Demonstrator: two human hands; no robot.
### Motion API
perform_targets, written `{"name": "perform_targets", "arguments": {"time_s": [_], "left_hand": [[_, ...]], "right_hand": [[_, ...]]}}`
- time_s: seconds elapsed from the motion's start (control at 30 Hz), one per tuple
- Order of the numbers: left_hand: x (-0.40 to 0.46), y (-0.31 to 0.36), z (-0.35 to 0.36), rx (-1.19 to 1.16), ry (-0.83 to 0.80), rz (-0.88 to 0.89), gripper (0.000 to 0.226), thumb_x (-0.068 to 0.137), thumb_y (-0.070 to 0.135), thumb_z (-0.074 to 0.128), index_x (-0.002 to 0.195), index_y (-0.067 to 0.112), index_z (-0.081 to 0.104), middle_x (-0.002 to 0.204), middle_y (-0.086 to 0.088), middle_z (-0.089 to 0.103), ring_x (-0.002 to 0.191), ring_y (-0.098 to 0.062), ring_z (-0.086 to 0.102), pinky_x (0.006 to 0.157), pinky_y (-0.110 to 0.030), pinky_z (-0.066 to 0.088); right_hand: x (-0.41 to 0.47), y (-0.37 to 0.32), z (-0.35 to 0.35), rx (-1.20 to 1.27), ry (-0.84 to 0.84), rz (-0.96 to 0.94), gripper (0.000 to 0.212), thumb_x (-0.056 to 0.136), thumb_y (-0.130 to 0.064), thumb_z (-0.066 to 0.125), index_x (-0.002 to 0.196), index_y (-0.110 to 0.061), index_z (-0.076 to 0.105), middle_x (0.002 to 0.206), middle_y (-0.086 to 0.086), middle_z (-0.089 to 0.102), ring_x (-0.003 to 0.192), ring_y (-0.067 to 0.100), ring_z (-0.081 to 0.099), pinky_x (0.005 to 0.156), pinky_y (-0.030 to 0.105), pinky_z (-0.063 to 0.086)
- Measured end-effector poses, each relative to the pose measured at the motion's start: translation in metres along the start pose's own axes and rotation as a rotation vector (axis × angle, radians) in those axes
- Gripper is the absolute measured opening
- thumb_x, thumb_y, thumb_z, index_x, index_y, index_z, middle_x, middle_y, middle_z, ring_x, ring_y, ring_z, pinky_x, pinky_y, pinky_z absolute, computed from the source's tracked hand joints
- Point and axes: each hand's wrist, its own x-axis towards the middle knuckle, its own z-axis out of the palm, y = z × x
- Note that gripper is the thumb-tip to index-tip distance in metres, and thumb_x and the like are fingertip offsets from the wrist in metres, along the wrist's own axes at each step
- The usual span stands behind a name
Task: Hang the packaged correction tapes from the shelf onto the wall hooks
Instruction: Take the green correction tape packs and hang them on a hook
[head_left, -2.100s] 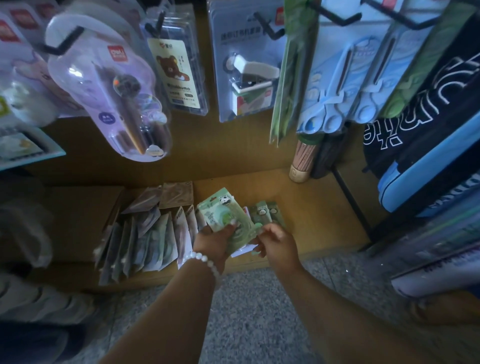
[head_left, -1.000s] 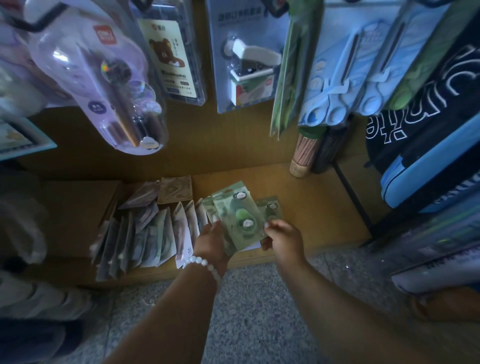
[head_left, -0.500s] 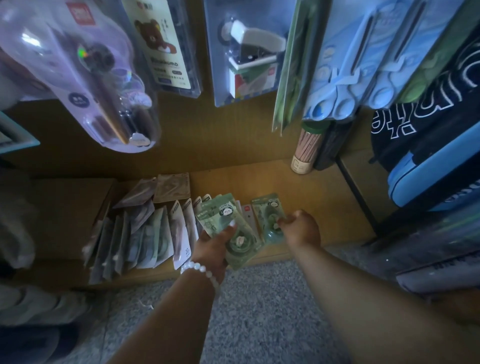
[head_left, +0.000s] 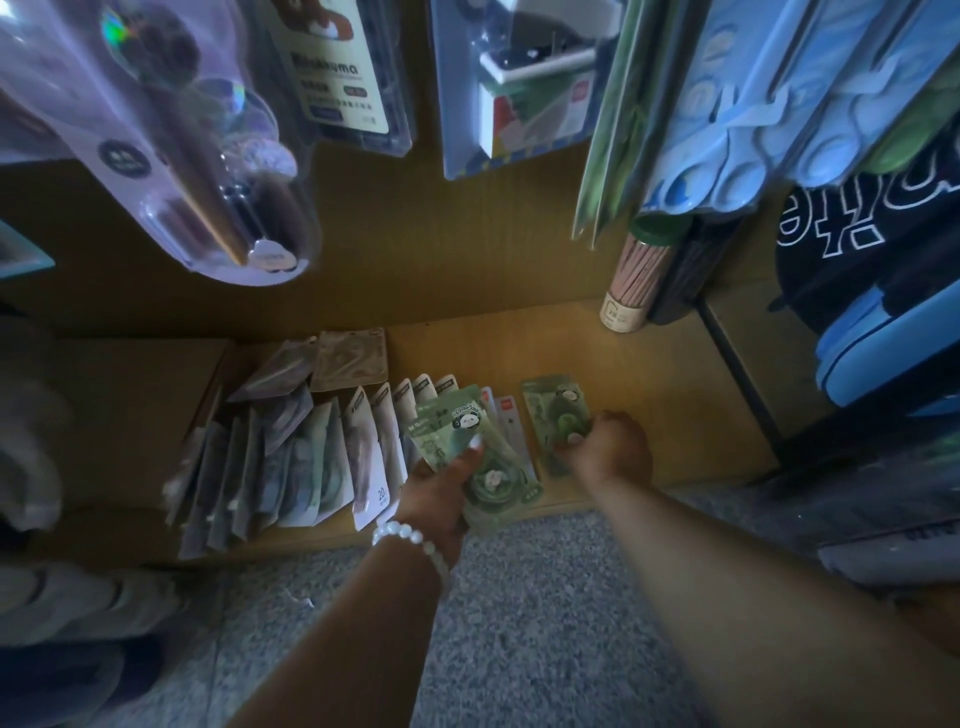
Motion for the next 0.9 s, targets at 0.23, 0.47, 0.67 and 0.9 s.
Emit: {"name": "perform_targets", "arguments": {"time_s": [0.23, 0.47, 0.67, 0.9], "left_hand": [[-0.011, 0.009, 0.003, 0.028, 0.026, -0.009, 0.050, 0.082, 0.030, 0.075, 0.125, 0.007, 0.063, 0.111, -0.016, 0.074, 0.097, -0.033, 0.072, 0.091, -0.054, 0.056], [-0.042, 0.022, 0.008, 0.083, 0.042, 0.032, 0.074, 0.065, 0.058, 0.078, 0.120, 0.010, 0.065, 0.104, -0.018, 0.076, 0.094, -0.036, 0.074, 0.089, -0.060, 0.055], [-0.073, 0.038, 0.009, 0.145, -0.045, -0.006, 0.089, 0.060, 0.074, 0.071, 0.125, 0.013, 0.065, 0.114, -0.017, 0.073, 0.103, -0.036, 0.071, 0.100, -0.056, 0.050], [-0.127, 0.056, 0.016, 0.158, -0.104, 0.059, 0.101, 0.040, 0.053, 0.097, 0.125, 0.011, 0.061, 0.112, -0.019, 0.074, 0.098, -0.040, 0.072, 0.089, -0.059, 0.055]], "right_hand": [[-0.022, -0.001, -0.033, 0.623, -0.036, 0.046, 0.033, 0.071, -0.028, 0.080, 0.092, -0.009, 0.063, 0.078, -0.001, 0.060, 0.069, 0.014, 0.056, 0.049, 0.021, 0.039], [-0.074, -0.018, -0.062, 0.861, -0.335, -0.144, 0.026, 0.076, -0.014, 0.078, 0.083, -0.007, 0.055, 0.080, 0.004, 0.062, 0.065, 0.009, 0.059, 0.044, 0.011, 0.043], [-0.105, -0.026, -0.095, 0.890, -0.392, -0.251, 0.043, 0.072, -0.020, 0.082, 0.107, -0.013, 0.059, 0.102, -0.001, 0.066, 0.091, 0.012, 0.064, 0.068, 0.018, 0.051], [-0.138, -0.026, -0.142, 0.875, -0.469, -0.341, 0.062, 0.066, -0.024, 0.086, 0.121, -0.020, 0.057, 0.107, -0.004, 0.067, 0.098, 0.013, 0.065, 0.083, 0.028, 0.055]]}}
